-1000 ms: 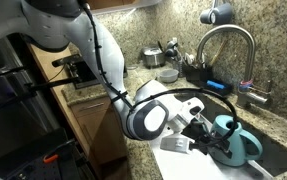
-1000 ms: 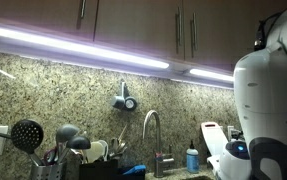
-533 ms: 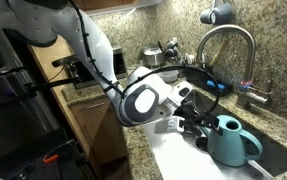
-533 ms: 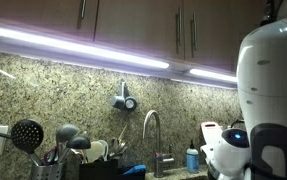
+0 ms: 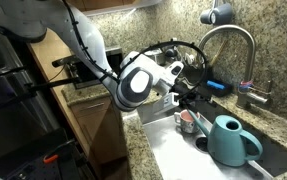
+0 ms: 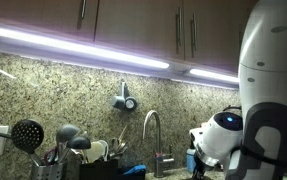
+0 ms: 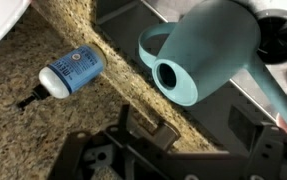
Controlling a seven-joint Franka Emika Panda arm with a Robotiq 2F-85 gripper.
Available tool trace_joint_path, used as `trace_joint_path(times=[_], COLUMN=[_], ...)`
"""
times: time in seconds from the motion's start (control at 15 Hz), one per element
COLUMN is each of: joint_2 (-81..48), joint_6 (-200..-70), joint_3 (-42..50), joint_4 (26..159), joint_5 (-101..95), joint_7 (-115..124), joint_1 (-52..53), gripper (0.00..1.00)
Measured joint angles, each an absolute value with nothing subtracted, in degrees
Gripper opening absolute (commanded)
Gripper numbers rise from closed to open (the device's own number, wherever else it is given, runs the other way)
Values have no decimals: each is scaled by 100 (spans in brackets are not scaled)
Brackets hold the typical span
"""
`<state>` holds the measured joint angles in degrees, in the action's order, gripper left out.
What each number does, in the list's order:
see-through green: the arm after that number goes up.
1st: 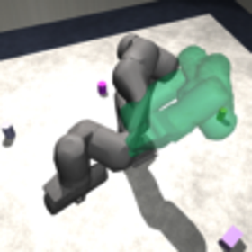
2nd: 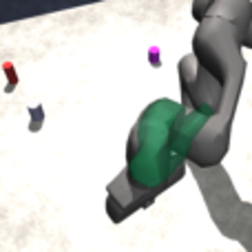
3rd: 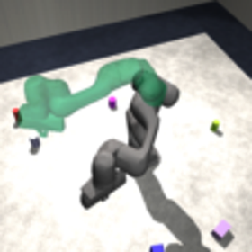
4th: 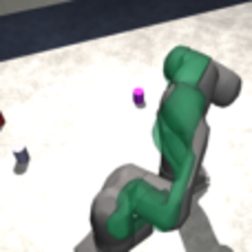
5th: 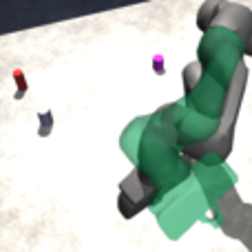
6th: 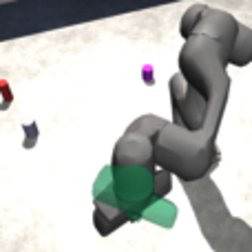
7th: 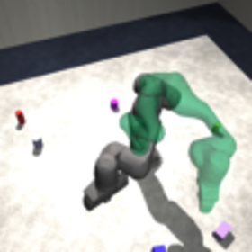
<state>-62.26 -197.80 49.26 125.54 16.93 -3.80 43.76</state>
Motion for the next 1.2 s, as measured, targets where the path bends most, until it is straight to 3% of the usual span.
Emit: trace_joint_path(times=[1.2], joint_2=[-5974], joint_6=[-19780], joint_3=[5719], joint_4=[12997], joint_5=[2954], joint_7=[980], joint_1=[5220], gripper=[100])
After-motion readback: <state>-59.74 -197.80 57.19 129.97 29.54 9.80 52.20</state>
